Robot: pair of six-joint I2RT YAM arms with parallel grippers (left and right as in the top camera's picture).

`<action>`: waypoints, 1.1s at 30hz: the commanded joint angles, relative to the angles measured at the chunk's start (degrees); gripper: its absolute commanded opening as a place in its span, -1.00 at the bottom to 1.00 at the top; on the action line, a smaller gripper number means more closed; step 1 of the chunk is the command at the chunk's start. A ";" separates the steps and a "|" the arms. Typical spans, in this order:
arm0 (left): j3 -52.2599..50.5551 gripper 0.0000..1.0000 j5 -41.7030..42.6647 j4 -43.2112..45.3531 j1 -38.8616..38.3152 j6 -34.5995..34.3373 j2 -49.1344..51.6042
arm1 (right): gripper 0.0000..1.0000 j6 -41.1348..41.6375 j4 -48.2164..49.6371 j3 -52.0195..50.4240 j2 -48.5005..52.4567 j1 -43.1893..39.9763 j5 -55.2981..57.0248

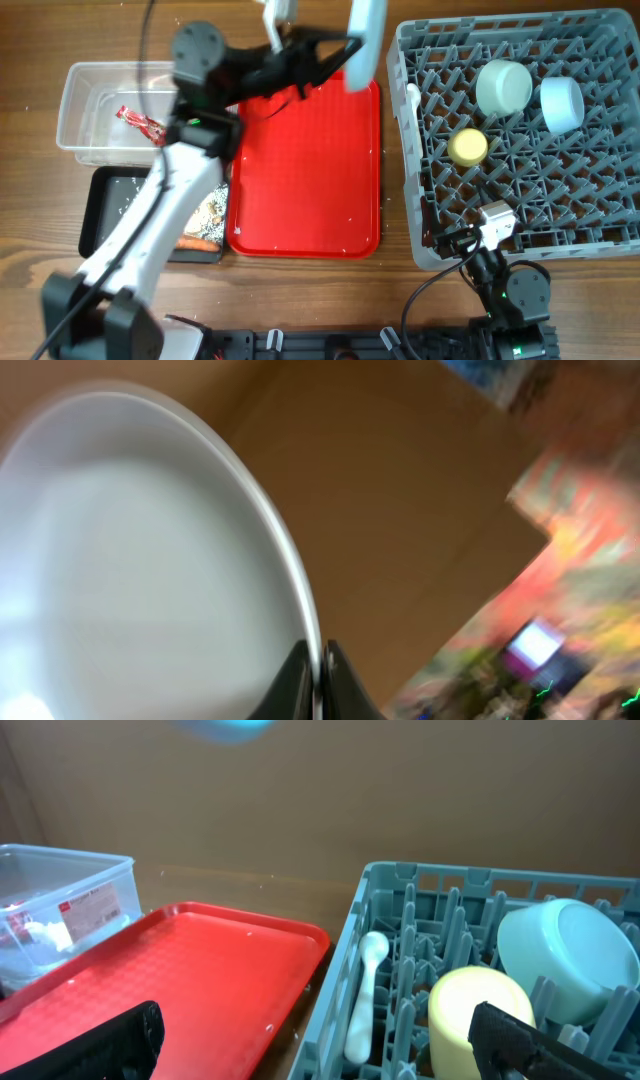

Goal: Sort waste into correct bins and load items into the dishwasher rack

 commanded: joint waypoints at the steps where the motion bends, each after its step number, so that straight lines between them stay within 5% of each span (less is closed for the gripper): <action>1: -0.26 -0.92 -16.57 9.22 -7.50 -27.47 11.04 | 0.99 0.76 0.33 0.04 -0.28 0.07 0.35; 5: -0.26 -0.92 -22.08 11.08 -11.58 -39.06 22.03 | 0.99 0.76 0.31 0.04 -0.28 0.07 0.35; 8: -0.26 -0.85 -22.27 11.39 -12.02 -39.91 25.73 | 0.99 0.74 0.33 0.04 -0.28 0.07 0.35; 9: -0.28 -0.67 -22.25 11.28 -12.00 -39.91 26.49 | 0.99 0.74 0.33 0.04 -0.28 0.07 0.35; 10: -0.28 -0.28 -22.25 11.15 -12.00 -39.56 26.71 | 1.00 0.76 0.33 0.04 -0.28 0.07 0.35; 11: -0.26 0.56 -22.21 11.21 -12.00 -35.65 26.69 | 1.00 0.74 0.31 0.04 -0.28 0.07 0.35; 12: -0.26 0.99 -21.49 11.21 -12.00 -32.39 26.45 | 0.99 0.74 0.33 0.04 -0.28 0.07 0.35; 14: -0.26 0.99 -18.60 9.27 -11.76 -26.27 25.66 | 1.00 0.74 0.33 0.04 -0.28 0.07 0.35; 21: -0.26 0.99 -23.17 -34.47 -6.99 2.84 7.13 | 0.99 0.76 0.31 0.04 -0.28 0.07 0.35; 26: -0.26 0.99 -38.10 -62.53 -5.49 26.49 -13.14 | 0.99 0.74 0.31 0.04 -0.28 0.07 0.35; 33: -0.28 1.00 -58.80 -81.70 -5.51 32.61 -36.06 | 0.99 0.74 0.33 0.04 -0.28 0.07 0.35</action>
